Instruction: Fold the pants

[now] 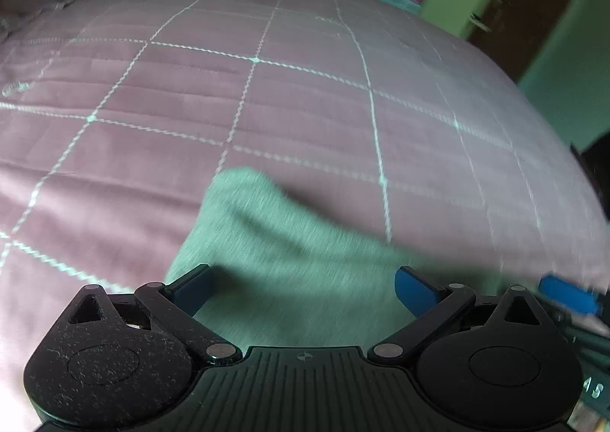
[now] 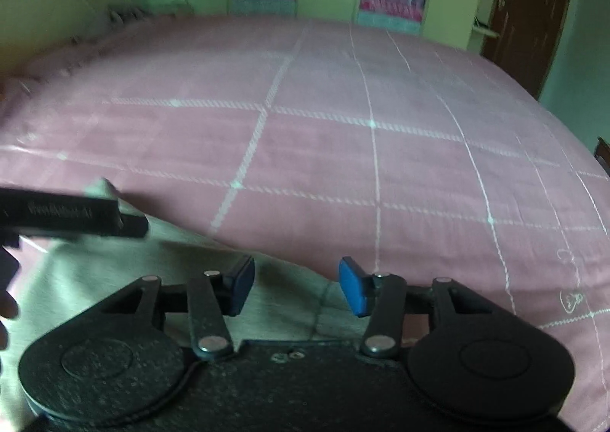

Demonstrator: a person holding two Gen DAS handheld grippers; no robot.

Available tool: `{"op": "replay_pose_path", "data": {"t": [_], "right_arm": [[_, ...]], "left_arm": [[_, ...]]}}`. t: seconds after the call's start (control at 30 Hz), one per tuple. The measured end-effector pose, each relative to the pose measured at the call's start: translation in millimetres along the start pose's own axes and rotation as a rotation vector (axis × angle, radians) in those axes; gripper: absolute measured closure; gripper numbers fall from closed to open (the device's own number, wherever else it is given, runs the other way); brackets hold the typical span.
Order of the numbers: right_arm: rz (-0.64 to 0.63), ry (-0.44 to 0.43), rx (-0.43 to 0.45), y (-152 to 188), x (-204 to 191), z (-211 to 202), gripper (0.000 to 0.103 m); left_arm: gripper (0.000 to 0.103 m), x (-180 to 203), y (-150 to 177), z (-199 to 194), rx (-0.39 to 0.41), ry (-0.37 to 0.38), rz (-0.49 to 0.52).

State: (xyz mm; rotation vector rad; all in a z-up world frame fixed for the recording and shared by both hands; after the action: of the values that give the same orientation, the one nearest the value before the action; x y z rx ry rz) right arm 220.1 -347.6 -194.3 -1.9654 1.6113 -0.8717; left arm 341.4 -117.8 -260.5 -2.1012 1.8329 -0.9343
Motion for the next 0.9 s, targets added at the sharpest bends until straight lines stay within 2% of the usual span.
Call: {"op": "replay_pose_path", "data": {"t": [0.07,0.13,0.17,0.3,0.33,0.4,0.5,0.57,0.67,0.8,0.83,0.9], "right_arm": [[-0.042,-0.002,0.003,8.7,-8.6,-3.8,0.054],[-0.083,0.013,-0.055,23.6,-14.1,10.2,0.052],[-0.091,0.025,-0.076,32.9,-14.3,17.2,0.047],[-0.056,0.027,-0.06,32.8,-11.5,5.6,0.047],[-0.053,0.028,-0.038,31.3,-11.9,-3.4,0.051],[-0.043,0.014,0.011,35.3,-14.5,-22.3,0.05],[-0.137,0.039,-0.034,61.1,-27.4,-17.3,0.048],[-0.175,0.068,-0.028,72.5,-31.8,-14.7,0.045],[-0.136,0.067,-0.036,58.7,-29.7,-23.2,0.048],[-0.093,0.044,0.047,53.8,-32.9,-52.9,0.048],[-0.109,0.041,0.036,59.7,-36.5,-53.6,0.049],[-0.159,0.046,-0.056,78.9,-37.2,-39.4,0.048]], "left_arm": [[0.002,-4.8,13.4,-0.1,-0.017,-0.03,0.038],[0.002,-8.8,28.6,-1.6,-0.021,-0.065,0.076],[0.002,-9.8,35.9,-4.4,-0.015,-0.077,0.095],[0.002,-18.2,58.3,-22.9,-0.017,-0.079,0.1],[0.002,-20.8,63.8,-27.4,-0.021,-0.078,0.097],[0.002,-25.3,74.2,-34.2,-0.021,-0.074,0.09],[0.002,-27.1,87.3,-42.0,-0.017,-0.072,0.086],[0.002,-27.0,89.7,-44.4,-0.017,-0.07,0.075],[0.002,-27.9,94.8,-50.1,-0.016,-0.063,0.057],[0.002,-27.4,103.4,-56.5,-0.002,-0.06,0.043],[0.002,-27.7,104.7,-57.5,0.001,-0.058,0.036],[0.002,-26.0,108.4,-61.7,0.003,-0.056,0.038]]}}
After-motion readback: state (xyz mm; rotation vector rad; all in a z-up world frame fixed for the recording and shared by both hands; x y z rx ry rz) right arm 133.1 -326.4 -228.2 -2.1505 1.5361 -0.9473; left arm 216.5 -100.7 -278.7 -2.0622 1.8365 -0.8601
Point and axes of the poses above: each gripper's, at about its wrist camera, not at the fingertips, and z roughly the way its jaws point, x to its right, y to its underside, the point moved 3 cm from there along z, roughly the way its jaws point, and after that the axes turned 10 degrees about -z, right-handed, at the moved point
